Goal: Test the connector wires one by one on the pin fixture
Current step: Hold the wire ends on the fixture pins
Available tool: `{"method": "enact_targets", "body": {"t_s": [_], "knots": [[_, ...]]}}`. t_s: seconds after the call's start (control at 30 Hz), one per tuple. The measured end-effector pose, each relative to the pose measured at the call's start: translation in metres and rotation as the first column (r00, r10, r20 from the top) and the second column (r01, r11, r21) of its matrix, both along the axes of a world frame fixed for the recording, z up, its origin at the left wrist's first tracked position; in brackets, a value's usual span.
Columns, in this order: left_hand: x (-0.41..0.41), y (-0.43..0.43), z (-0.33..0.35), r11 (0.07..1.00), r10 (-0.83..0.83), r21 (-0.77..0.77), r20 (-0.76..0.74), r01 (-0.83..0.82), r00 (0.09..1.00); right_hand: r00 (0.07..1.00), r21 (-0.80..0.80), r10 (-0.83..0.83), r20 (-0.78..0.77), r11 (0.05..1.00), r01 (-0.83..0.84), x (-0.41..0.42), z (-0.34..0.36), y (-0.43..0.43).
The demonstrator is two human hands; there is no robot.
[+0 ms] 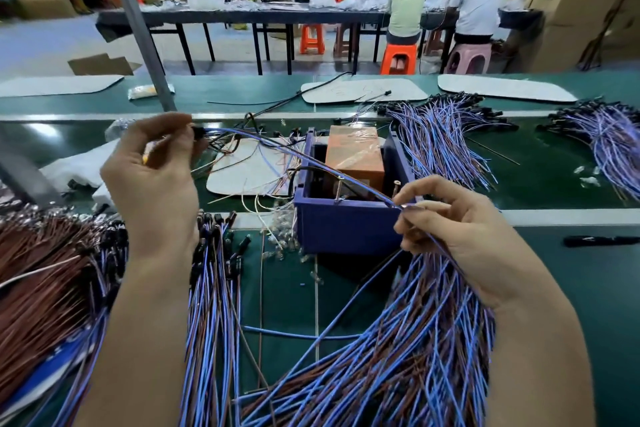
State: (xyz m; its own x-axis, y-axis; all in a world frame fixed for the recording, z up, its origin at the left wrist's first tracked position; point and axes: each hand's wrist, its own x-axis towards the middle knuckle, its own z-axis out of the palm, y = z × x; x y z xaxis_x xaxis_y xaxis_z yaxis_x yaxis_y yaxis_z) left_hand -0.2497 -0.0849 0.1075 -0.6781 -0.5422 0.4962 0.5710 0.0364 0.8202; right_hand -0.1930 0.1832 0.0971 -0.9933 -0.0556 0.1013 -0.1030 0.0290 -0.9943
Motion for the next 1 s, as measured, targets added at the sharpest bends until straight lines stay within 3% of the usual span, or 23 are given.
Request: {"method": "enact_targets", "body": {"t_s": [0.1, 0.17, 0.23, 0.27, 0.3, 0.4, 0.47, 0.53, 0.6, 0.7, 0.8, 1.0], "knots": [[-0.005, -0.01, -0.005, 0.997, 0.048, -0.069, 0.118, -0.04, 0.992, 0.998, -0.072, 0.06, -0.019, 0.996, -0.062, 0.005, 0.005, 0.004], [-0.008, -0.013, -0.012, 0.949, 0.161, -0.307, 0.274, -0.073, 0.948, 0.99, -0.151, 0.139, -0.034, 0.978, -0.142, 0.008, 0.008, 0.007], [-0.005, -0.008, -0.015, 0.722, 0.425, -0.68, 0.296, -0.124, 0.855, 0.972, -0.21, 0.23, -0.051, 0.949, -0.236, 0.009, 0.01, 0.007], [-0.002, -0.001, -0.013, 0.633, 0.468, -0.763, 0.24, -0.133, 0.85, 0.964, -0.23, 0.26, -0.056, 0.936, -0.266, 0.009, 0.009, 0.007], [0.003, 0.007, -0.008, 0.613, 0.433, -0.779, 0.192, -0.132, 0.881, 0.959, -0.243, 0.278, -0.054, 0.928, -0.283, 0.009, 0.009, 0.006], [0.024, 0.038, 0.007, 0.646, 0.023, -0.762, 0.085, 0.05, 0.996, 0.969, -0.223, 0.243, -0.041, 0.943, -0.246, 0.005, 0.007, 0.0], [0.042, 0.063, 0.008, 0.584, -0.258, -0.777, 0.094, 0.232, 0.962, 0.982, -0.175, 0.186, -0.035, 0.966, -0.189, 0.004, 0.005, -0.004], [0.054, 0.084, 0.007, 0.556, -0.393, -0.747, 0.149, 0.363, 0.908, 0.991, -0.091, 0.127, -0.045, 0.987, -0.13, 0.003, 0.005, -0.007], [0.06, 0.096, 0.003, 0.589, -0.436, -0.676, 0.196, 0.443, 0.878, 0.989, 0.059, 0.13, -0.064, 0.99, -0.127, 0.003, 0.007, -0.009], [0.061, 0.099, -0.003, 0.624, -0.396, -0.608, 0.295, 0.49, 0.87, 0.955, 0.28, 0.297, -0.011, 0.917, -0.283, 0.007, 0.008, -0.014], [0.056, 0.1, -0.008, 0.663, -0.435, -0.455, 0.412, 0.595, 0.8, 0.92, 0.3, 0.387, 0.065, 0.872, -0.388, 0.006, 0.006, -0.02], [0.039, 0.099, -0.017, 0.693, -0.593, -0.099, 0.486, 0.714, 0.642, 0.964, 0.293, 0.23, 0.132, 0.92, -0.259, 0.0, -0.002, -0.014]]}}
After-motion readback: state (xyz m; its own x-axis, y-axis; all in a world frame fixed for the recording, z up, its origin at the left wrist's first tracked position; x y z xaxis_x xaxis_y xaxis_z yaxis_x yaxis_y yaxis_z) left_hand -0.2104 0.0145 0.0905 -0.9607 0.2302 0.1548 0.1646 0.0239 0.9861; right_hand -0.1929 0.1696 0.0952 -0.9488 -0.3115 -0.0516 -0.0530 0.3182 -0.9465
